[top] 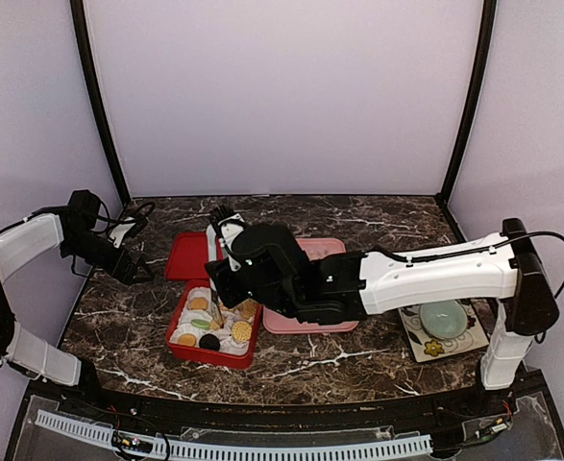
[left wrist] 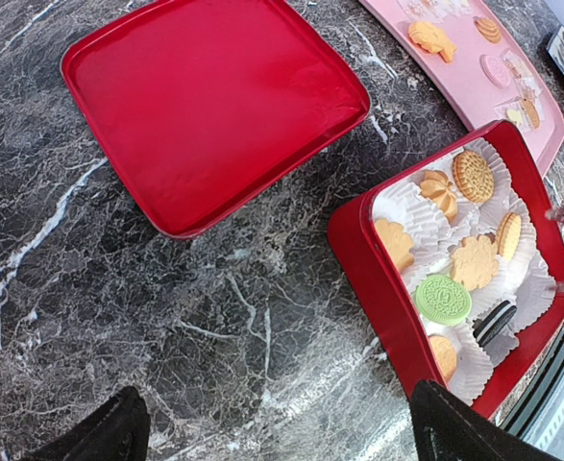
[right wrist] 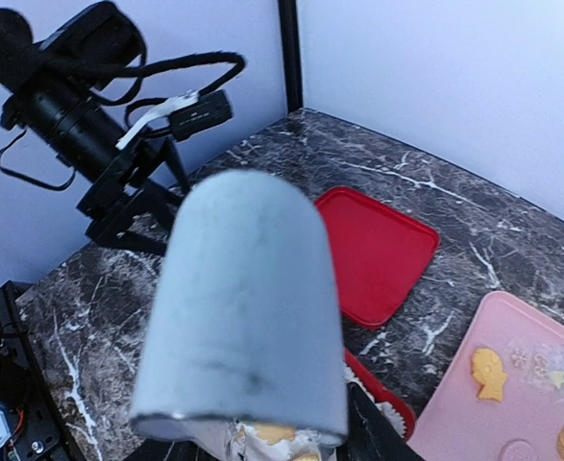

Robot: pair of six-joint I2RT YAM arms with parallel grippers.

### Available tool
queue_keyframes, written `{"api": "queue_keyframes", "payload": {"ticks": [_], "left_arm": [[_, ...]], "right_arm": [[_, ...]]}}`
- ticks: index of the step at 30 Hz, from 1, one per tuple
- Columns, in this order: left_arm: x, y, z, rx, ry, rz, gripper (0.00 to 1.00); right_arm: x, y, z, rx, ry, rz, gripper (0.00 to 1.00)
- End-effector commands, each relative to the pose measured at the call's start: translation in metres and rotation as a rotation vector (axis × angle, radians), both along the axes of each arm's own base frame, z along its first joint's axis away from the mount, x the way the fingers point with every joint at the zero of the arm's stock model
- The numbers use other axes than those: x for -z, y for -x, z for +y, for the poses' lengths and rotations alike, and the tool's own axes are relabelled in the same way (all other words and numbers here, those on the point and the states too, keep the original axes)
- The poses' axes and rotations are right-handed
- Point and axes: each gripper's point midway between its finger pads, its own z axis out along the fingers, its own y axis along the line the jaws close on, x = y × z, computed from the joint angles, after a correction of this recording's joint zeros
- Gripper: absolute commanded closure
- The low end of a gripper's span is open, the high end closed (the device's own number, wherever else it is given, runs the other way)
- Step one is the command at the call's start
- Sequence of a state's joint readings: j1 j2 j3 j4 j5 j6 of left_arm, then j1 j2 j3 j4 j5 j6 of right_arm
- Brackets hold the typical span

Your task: Pack the cookies

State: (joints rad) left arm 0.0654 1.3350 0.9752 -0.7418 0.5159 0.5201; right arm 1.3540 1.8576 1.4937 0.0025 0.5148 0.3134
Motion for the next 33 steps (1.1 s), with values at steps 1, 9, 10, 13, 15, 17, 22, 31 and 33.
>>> {"api": "queue_keyframes", "payload": {"ticks": [1,9,10,13,15,17,22,31,33], "left_arm": [[-0.006,0.003,0.000,0.002,0.007,-0.017,0.03],[-0.007,0.001,0.000,-0.001,0.008,-0.020,0.03],[-0.007,0.001,0.000,-0.001,0.010,-0.020,0.03],[-0.007,0.001,-0.001,0.000,0.015,-0.018,0.03],[-0.007,0.001,-0.001,-0.001,0.016,-0.014,0.03],[-0.007,0.001,-0.001,-0.001,0.015,-0.013,0.03],[-0.007,0.001,0.000,-0.001,0.010,-0.014,0.03],[-0.007,0.000,0.001,-0.002,0.003,-0.013,0.03],[-0.006,0.001,0.001,-0.002,0.002,-0.010,0.03]], "right_arm": [[-0.049,-0.042,-0.046,0.146,-0.132,-0.037,0.58],[-0.032,-0.079,-0.117,0.319,-0.077,-0.049,0.60],[-0.025,-0.083,-0.124,0.340,-0.057,-0.049,0.60],[-0.016,-0.093,-0.147,0.394,-0.029,-0.052,0.60],[-0.011,-0.103,-0.160,0.428,-0.014,-0.053,0.60],[-0.001,-0.112,-0.170,0.456,0.003,-0.049,0.60],[0.018,-0.132,-0.186,0.502,0.017,-0.039,0.58],[0.035,-0.147,-0.179,0.492,0.020,-0.017,0.58],[0.038,-0.148,-0.177,0.489,0.021,-0.011,0.58]]}}
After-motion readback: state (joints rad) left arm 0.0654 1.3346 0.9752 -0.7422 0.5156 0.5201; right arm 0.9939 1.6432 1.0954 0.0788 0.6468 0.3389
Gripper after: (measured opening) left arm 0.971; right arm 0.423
